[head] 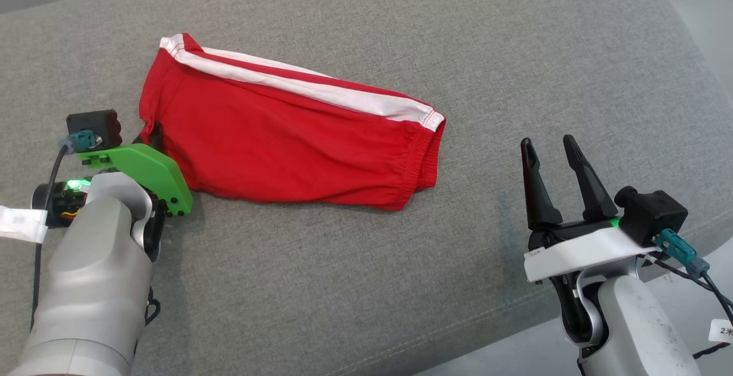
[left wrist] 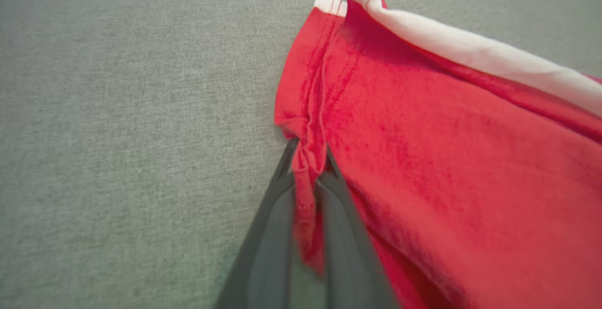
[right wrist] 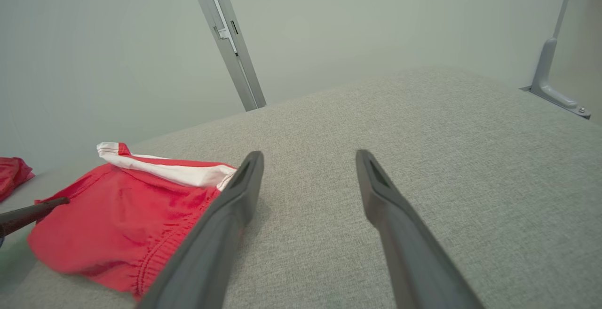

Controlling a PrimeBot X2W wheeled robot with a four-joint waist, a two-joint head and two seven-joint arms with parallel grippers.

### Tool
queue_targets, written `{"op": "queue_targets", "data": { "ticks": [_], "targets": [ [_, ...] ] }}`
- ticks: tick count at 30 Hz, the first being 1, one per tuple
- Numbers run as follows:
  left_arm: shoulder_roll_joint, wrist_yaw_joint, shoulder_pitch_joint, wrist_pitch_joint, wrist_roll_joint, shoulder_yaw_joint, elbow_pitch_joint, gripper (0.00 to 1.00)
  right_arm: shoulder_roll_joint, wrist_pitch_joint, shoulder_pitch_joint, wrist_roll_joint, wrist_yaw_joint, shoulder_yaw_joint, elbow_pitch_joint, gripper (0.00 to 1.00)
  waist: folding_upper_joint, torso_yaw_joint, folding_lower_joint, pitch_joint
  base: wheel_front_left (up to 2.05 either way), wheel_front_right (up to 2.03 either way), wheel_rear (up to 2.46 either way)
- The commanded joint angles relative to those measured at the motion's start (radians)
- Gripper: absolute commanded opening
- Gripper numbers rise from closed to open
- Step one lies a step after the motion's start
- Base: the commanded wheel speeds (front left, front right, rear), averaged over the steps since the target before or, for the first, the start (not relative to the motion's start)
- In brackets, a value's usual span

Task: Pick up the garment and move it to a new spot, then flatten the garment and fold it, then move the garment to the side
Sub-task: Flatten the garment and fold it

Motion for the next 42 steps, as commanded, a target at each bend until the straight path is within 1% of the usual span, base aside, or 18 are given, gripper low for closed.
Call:
{"op": "queue_targets", "data": {
  "ticks": [1, 6, 11, 15, 20, 26, 30, 33, 34, 35, 36, 42],
  "targets": [
    [-0.005, -0.005, 0.012, -0.01, -0.008, 0.0, -0.001, 0.0, -0.002, -0.003, 0.003, 0.003, -0.001, -0.004, 0.001, 1.0, 0.0095, 0.005, 0.0, -0.01, 0.0, 0.0, 0.0],
    [-0.024, -0.011, 0.054, -0.07, -0.043, 0.01, -0.024, 0.0, -0.002, -0.003, 0.028, -0.009, -0.001, -0.022, 0.009, 1.0, 0.0095, 0.028, 0.0, -0.051, 0.0, 0.0, 0.0],
    [-0.055, -0.013, 0.147, -0.11, -0.09, 0.027, -0.084, 0.0, -0.002, -0.003, 0.063, -0.028, -0.001, -0.053, 0.017, 1.0, 0.0095, 0.076, 0.0, -0.105, 0.0, 0.0, 0.0],
    [-0.081, -0.014, 0.256, -0.123, -0.133, 0.042, -0.17, 0.0, -0.002, 0.007, 0.089, -0.041, -0.001, -0.069, 0.023, 1.0, 0.0095, 0.111, 0.0, -0.148, 0.0, 0.0, 0.0],
    [-0.099, -0.012, 0.407, -0.127, -0.182, 0.075, -0.311, 0.0, -0.002, 0.036, 0.119, -0.05, -0.001, -0.075, 0.017, 1.0, 0.0095, 0.144, 0.0, -0.19, 0.0, 0.0, 0.0],
    [-0.121, 0.031, 0.575, -0.127, -0.225, 0.102, -0.471, 0.0, -0.002, 0.065, 0.139, -0.053, -0.001, -0.065, 0.006, 1.0, 0.0095, 0.16, 0.0, -0.216, 0.0, 0.0, 0.0],
    [-0.127, 0.067, 0.637, -0.127, -0.232, 0.097, -0.53, 0.0, -0.003, 0.083, 0.143, -0.05, -0.001, -0.055, 0.004, 1.0, 0.0095, 0.162, 0.0, -0.22, 0.0, 0.0, 0.0],
    [-0.13, 0.083, 0.663, -0.122, -0.236, 0.089, -0.552, 0.0, -0.002, 0.092, 0.14, -0.044, -0.001, -0.049, 0.01, 1.0, 0.0095, 0.163, 0.0, -0.218, 0.0, 0.0, 0.0],
    [-0.131, 0.086, 0.668, -0.122, -0.237, 0.087, -0.557, 0.07, -0.002, 0.094, 0.139, -0.043, -0.001, -0.047, 0.014, 1.0, 0.0095, 0.163, 0.0, -0.217, 0.0, 0.0, 0.0],
    [-0.131, 0.095, 0.676, -0.123, -0.234, 0.084, -0.567, 0.65, -0.002, 0.102, 0.134, -0.038, -0.001, -0.043, 0.024, 1.0, 0.0095, 0.164, 0.0, -0.215, 0.0, 0.0, 0.0],
    [-0.131, 0.097, 0.68, -0.124, -0.233, 0.083, -0.571, 1.0, -0.002, 0.105, 0.13, -0.038, -0.001, -0.041, 0.028, 1.0, 0.0095, 0.164, 0.0, -0.214, 0.0, 0.0, 0.0],
    [-0.123, 0.114, 0.697, -0.127, -0.194, 0.099, -0.617, 1.0, -0.002, 0.109, 0.117, -0.037, -0.001, -0.041, 0.048, 1.0, 0.0095, 0.177, 0.0, -0.215, 0.0, 0.0, 0.0]
  ]
}}
